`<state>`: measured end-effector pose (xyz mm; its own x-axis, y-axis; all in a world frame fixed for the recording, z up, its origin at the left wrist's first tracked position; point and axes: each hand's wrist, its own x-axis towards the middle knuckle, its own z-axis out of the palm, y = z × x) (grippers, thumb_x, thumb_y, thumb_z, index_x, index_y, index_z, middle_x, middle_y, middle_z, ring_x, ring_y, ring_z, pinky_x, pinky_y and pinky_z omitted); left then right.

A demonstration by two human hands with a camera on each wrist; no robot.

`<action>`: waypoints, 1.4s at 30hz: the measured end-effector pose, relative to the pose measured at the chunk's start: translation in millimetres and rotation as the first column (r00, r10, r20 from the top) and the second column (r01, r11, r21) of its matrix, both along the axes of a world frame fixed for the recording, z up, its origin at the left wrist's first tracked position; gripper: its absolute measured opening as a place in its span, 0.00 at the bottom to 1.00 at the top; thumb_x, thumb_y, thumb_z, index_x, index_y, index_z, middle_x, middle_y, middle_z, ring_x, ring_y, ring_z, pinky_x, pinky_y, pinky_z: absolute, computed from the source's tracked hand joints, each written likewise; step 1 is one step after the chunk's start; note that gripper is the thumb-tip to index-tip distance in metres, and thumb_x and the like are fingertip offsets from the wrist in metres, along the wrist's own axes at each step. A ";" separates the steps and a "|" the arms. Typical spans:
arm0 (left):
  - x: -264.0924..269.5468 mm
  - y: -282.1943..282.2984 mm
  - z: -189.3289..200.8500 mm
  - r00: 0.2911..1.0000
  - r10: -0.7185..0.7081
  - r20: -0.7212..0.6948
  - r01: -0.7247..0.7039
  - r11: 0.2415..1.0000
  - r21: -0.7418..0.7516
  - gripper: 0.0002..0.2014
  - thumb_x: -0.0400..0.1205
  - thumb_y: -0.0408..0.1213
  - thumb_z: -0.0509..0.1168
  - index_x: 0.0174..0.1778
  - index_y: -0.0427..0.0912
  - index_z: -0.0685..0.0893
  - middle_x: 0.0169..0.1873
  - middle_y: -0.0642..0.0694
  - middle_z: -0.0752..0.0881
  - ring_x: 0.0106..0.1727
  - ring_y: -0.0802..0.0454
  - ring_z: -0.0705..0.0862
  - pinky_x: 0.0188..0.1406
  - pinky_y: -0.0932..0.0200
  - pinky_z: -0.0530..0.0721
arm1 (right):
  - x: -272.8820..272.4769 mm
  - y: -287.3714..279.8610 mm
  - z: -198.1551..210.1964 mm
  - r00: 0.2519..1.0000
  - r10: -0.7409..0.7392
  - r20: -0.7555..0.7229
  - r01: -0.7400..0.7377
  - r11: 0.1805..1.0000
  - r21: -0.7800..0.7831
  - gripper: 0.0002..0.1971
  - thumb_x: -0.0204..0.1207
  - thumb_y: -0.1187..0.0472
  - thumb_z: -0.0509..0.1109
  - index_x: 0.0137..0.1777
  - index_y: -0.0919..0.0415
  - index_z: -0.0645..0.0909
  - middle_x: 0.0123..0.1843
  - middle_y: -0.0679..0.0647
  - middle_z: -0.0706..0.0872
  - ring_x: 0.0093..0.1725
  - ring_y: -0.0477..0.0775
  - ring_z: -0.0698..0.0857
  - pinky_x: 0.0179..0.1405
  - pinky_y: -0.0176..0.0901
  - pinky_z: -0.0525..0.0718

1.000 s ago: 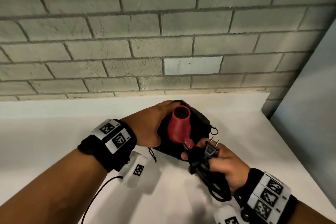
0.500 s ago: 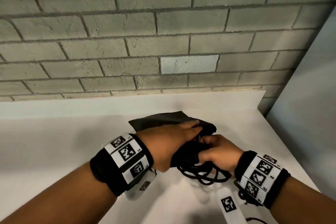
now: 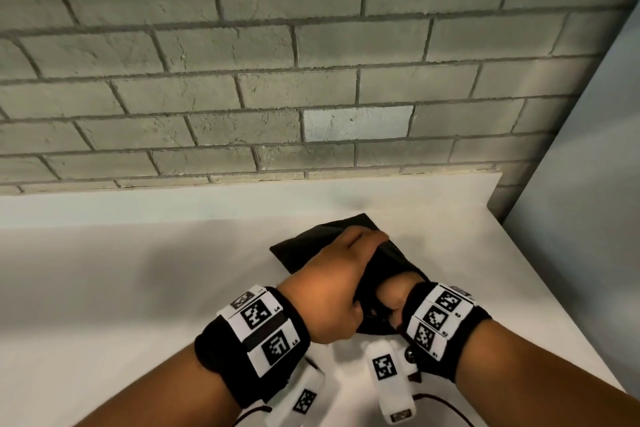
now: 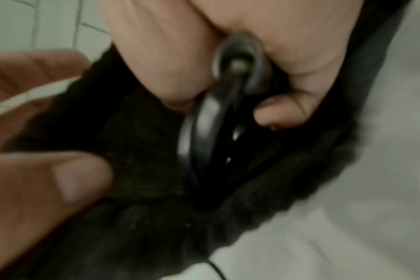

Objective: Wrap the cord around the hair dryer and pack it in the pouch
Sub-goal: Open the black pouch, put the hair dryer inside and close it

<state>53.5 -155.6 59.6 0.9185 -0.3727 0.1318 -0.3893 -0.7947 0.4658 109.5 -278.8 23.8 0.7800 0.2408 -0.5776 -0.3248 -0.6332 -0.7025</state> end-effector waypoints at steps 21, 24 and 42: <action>-19.2 41.1 -12.6 0.998 -0.035 -0.045 0.056 0.647 0.761 0.06 0.60 0.25 0.73 0.26 0.39 0.84 0.43 0.41 0.85 0.44 0.41 0.82 0.22 0.59 0.66 | 2.8 -76.2 21.8 0.615 0.785 0.071 -0.371 0.368 -0.852 0.22 0.69 0.40 0.57 0.56 0.50 0.81 0.55 0.51 0.87 0.51 0.57 0.87 0.44 0.44 0.81; -15.2 52.0 -19.2 0.997 -0.078 -0.003 0.051 0.617 0.786 0.10 0.48 0.28 0.76 0.14 0.44 0.80 0.31 0.45 0.85 0.31 0.43 0.82 0.16 0.62 0.67 | 13.3 -85.8 30.5 0.529 0.847 0.050 -0.246 0.209 -0.946 0.20 0.75 0.46 0.59 0.64 0.50 0.79 0.58 0.51 0.86 0.54 0.57 0.87 0.44 0.44 0.78; 24.3 67.5 84.4 0.939 0.031 0.344 -0.083 0.987 0.137 0.16 0.73 0.28 0.67 0.23 0.42 0.70 0.19 0.49 0.72 0.20 0.50 0.72 0.21 0.59 0.73 | 52.0 -131.0 140.0 0.243 0.420 0.874 -0.096 0.907 -0.409 0.15 0.77 0.52 0.70 0.36 0.61 0.90 0.31 0.54 0.89 0.34 0.58 0.86 0.41 0.44 0.79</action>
